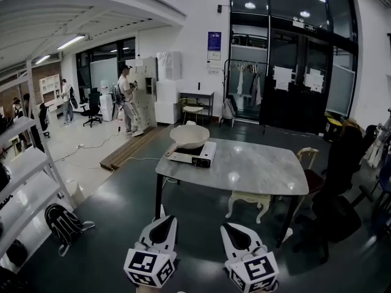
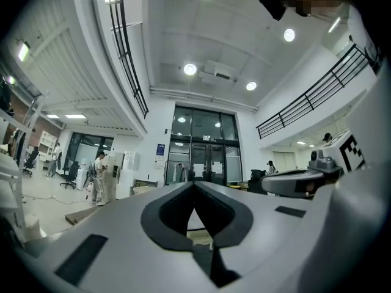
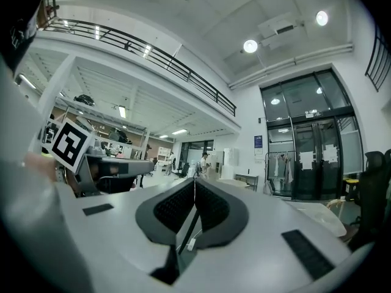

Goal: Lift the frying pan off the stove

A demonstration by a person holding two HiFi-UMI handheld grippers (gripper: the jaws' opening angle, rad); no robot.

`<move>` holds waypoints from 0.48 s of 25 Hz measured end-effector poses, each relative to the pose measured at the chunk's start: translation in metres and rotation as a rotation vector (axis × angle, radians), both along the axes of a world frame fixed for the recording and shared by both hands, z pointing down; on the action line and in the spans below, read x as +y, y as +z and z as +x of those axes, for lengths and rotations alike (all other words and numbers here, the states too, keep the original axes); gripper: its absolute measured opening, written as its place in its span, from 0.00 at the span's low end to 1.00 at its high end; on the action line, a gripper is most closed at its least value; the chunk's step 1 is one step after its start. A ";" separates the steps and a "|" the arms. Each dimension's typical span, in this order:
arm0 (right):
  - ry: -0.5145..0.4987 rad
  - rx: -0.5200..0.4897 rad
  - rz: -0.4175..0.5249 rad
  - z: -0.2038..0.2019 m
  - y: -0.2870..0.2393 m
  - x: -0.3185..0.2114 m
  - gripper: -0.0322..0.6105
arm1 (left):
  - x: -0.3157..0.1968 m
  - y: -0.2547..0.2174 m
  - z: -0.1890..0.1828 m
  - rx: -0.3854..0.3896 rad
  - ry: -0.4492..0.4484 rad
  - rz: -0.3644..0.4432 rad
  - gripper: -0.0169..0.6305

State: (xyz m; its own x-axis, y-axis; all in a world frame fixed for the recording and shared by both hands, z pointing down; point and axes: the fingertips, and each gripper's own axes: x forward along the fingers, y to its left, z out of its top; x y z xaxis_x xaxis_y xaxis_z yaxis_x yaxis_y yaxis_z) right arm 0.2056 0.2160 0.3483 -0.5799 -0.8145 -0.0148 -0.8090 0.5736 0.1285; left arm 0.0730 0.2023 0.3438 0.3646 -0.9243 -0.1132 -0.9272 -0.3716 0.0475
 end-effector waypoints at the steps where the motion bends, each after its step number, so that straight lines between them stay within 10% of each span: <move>1: 0.004 0.009 -0.002 -0.007 0.002 -0.010 0.09 | -0.012 0.000 -0.008 0.001 0.001 0.001 0.04; 12: 0.062 -0.007 -0.037 -0.073 -0.001 -0.111 0.09 | -0.121 -0.004 -0.076 0.002 0.046 -0.018 0.04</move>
State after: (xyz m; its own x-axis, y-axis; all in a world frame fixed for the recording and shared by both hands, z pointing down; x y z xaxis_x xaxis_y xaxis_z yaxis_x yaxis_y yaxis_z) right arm 0.1322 0.1049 0.3475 -0.5285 -0.8489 0.0122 -0.8438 0.5268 0.1018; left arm -0.0032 0.0810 0.3400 0.4062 -0.9086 -0.0973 -0.9092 -0.4125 0.0569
